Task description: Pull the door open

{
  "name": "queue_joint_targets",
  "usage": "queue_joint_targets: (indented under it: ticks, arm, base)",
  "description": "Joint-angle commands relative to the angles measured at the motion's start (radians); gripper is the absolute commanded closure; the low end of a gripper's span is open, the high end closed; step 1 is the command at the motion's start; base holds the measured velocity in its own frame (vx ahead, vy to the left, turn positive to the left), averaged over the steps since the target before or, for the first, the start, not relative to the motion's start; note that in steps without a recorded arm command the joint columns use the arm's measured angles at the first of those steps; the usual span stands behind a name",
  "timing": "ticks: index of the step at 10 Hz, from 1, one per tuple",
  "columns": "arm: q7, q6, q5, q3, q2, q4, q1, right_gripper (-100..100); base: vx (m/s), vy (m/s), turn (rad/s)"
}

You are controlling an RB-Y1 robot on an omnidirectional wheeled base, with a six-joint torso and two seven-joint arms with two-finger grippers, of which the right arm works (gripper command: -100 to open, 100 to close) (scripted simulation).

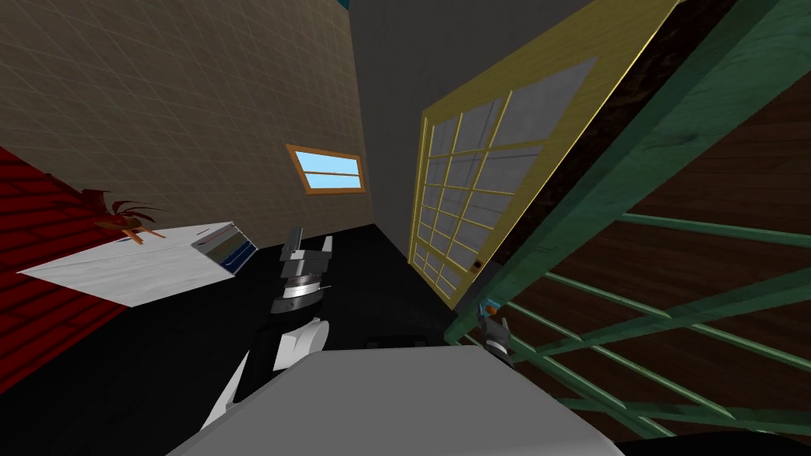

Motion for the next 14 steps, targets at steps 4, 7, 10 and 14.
queue_joint_targets:
  ticks: [4, 7, 10, 14]
  arm:
    - [-0.046, -0.011, 0.001, 0.003, -0.030, 0.024, 0.009, -100]
    - [-0.046, -0.011, 0.001, 0.003, -0.030, 0.024, 0.009, 100]
    - [-0.046, -0.011, 0.001, 0.003, -0.030, 0.024, 0.009, 100]
    - [-0.086, -0.019, 0.033, 0.061, -0.054, -0.008, 0.029, 100]
  base:
    - [0.091, -0.010, 0.000]
    - [-0.012, -0.001, 0.004]
    - [0.000, 0.000, 0.000]
    - [-0.204, 0.023, 0.066]
